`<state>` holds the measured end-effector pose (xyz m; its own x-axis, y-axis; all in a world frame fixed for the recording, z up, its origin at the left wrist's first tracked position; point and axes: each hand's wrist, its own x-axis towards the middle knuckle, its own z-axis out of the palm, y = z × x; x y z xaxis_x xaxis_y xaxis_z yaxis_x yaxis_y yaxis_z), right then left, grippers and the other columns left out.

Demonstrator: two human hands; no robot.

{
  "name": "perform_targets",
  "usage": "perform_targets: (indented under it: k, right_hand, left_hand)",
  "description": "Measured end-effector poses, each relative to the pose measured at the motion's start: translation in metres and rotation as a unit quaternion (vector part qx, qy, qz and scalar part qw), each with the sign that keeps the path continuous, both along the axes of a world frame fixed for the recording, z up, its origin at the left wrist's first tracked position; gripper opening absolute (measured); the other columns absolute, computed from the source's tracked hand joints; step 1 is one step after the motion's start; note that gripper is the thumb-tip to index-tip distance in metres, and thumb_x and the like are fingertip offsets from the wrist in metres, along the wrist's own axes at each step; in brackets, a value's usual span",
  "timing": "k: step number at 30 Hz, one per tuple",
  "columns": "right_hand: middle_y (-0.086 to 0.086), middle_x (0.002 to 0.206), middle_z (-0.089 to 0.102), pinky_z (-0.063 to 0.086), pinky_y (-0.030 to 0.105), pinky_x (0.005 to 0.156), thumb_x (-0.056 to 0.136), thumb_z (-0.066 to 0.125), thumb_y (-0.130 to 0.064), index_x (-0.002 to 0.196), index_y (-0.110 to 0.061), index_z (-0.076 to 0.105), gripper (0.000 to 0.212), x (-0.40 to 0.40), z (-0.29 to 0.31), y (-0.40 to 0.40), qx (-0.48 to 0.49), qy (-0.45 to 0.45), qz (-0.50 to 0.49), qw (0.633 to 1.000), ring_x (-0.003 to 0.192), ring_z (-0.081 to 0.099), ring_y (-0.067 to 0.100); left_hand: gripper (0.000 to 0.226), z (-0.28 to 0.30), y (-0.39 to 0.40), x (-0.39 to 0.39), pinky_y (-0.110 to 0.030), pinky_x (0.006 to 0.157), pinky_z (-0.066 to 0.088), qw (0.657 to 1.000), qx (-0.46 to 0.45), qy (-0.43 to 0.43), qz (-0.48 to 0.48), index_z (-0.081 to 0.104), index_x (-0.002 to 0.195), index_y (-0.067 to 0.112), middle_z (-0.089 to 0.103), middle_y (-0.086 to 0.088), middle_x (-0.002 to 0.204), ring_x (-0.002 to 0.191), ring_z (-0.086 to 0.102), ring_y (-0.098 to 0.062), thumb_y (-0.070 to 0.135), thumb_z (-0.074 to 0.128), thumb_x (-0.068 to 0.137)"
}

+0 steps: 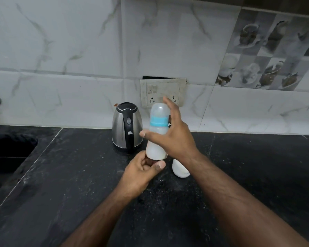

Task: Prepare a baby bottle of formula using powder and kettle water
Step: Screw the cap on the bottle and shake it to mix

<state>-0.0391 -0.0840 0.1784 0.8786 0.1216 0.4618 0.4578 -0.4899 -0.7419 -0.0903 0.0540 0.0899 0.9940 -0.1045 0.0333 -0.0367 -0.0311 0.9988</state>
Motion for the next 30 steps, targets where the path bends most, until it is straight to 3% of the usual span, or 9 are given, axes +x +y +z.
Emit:
perform_targets:
  k: [4, 7, 10, 15, 18, 20, 22, 26, 30]
  right_hand:
    - [-0.028, 0.108, 0.062, 0.058, 0.028, 0.083, 0.061, 0.082, -0.074, 0.146, -0.063, 0.017, 0.108, -0.005, 0.003, 0.001, -0.003, 0.053, 0.055, 0.997, 0.092, 0.066, -0.004]
    - [-0.018, 0.113, 0.068, 0.060, 0.039, 0.093, 0.064, 0.080, -0.067, 0.145, -0.065, 0.016, 0.103, -0.004, 0.004, -0.003, 0.014, 0.101, 0.108, 0.989, 0.097, 0.070, 0.000]
    - [-0.008, 0.111, 0.071, 0.060, 0.043, 0.094, 0.058, 0.082, -0.063, 0.148, -0.066, 0.007, 0.117, -0.002, 0.012, -0.005, 0.005, 0.134, 0.119, 0.984, 0.097, 0.073, 0.008]
    - [-0.017, 0.122, 0.059, 0.059, 0.039, 0.092, 0.067, 0.086, -0.057, 0.153, -0.060, 0.008, 0.116, 0.004, 0.023, -0.008, -0.021, 0.110, 0.131, 0.985, 0.099, 0.067, 0.004]
    - [-0.023, 0.118, 0.057, 0.057, 0.025, 0.079, 0.071, 0.088, -0.046, 0.154, -0.056, 0.017, 0.110, 0.004, 0.032, -0.007, -0.010, 0.070, 0.128, 0.989, 0.092, 0.067, -0.006]
    - [-0.022, 0.117, 0.059, 0.057, 0.018, 0.071, 0.072, 0.091, -0.036, 0.155, -0.047, 0.022, 0.109, 0.012, 0.044, -0.013, 0.084, 0.003, 0.094, 0.992, 0.092, 0.068, -0.008]
    - [-0.024, 0.111, 0.063, 0.061, 0.022, 0.073, 0.069, 0.090, -0.041, 0.153, -0.049, 0.023, 0.108, 0.017, 0.048, -0.019, 0.162, -0.060, 0.035, 0.984, 0.091, 0.071, -0.002]
    - [-0.025, 0.104, 0.063, 0.063, 0.040, 0.083, 0.068, 0.090, -0.048, 0.148, -0.058, 0.019, 0.108, 0.000, 0.019, -0.009, -0.005, 0.003, 0.045, 0.999, 0.088, 0.070, 0.001]
    - [-0.021, 0.112, 0.060, 0.062, 0.026, 0.075, 0.061, 0.086, -0.055, 0.148, -0.057, 0.022, 0.108, 0.015, 0.019, -0.016, 0.130, -0.036, 0.014, 0.991, 0.090, 0.070, 0.000]
  left_hand:
    - [0.055, 0.005, -0.002, -0.005, -0.019, 0.064, 0.053, 0.999, -0.041, 0.006, 0.005, 0.064, 0.120, 0.019, 0.078, 0.003, 0.089, 0.072, 0.067, -0.009, 0.058, 0.074, 0.084]
    - [0.064, 0.009, 0.000, -0.007, -0.024, 0.065, 0.053, 0.998, -0.054, 0.001, -0.012, 0.067, 0.116, 0.020, 0.078, -0.001, 0.093, 0.073, 0.067, -0.013, 0.068, 0.065, 0.074]
    - [0.070, 0.015, 0.002, -0.006, -0.025, 0.066, 0.053, 0.998, -0.067, -0.001, -0.017, 0.069, 0.113, 0.014, 0.078, -0.003, 0.094, 0.074, 0.067, -0.013, 0.071, 0.061, 0.073]
    - [0.077, 0.019, 0.006, -0.004, -0.025, 0.067, 0.053, 0.997, -0.068, -0.005, -0.038, 0.067, 0.117, 0.013, 0.078, -0.003, 0.096, 0.076, 0.067, -0.014, 0.075, 0.064, 0.071]
    - [0.090, 0.021, 0.009, -0.005, -0.025, 0.069, 0.054, 0.996, -0.072, -0.010, -0.045, 0.068, 0.119, 0.013, 0.078, -0.003, 0.099, 0.078, 0.068, -0.014, 0.084, 0.069, 0.064]
    - [0.075, 0.022, 0.012, -0.005, -0.028, 0.073, 0.056, 0.997, -0.066, -0.016, -0.029, 0.069, 0.121, 0.019, 0.078, 0.000, 0.105, 0.084, 0.070, -0.015, 0.076, 0.070, 0.073]
    - [0.056, 0.021, 0.014, -0.004, -0.033, 0.077, 0.057, 0.998, -0.068, -0.010, 0.003, 0.069, 0.122, 0.024, 0.078, 0.002, 0.108, 0.089, 0.071, -0.018, 0.065, 0.068, 0.084]
    - [0.023, 0.016, 0.016, 0.000, -0.033, 0.074, 0.057, 0.995, -0.067, 0.016, 0.071, 0.070, 0.115, 0.029, 0.078, 0.004, 0.101, 0.082, 0.071, -0.013, 0.037, 0.053, 0.103]
    - [0.026, 0.013, 0.017, 0.003, -0.034, 0.077, 0.058, 0.995, -0.068, 0.037, 0.069, 0.070, 0.119, 0.027, 0.077, 0.000, 0.105, 0.083, 0.071, -0.016, 0.034, 0.048, 0.107]
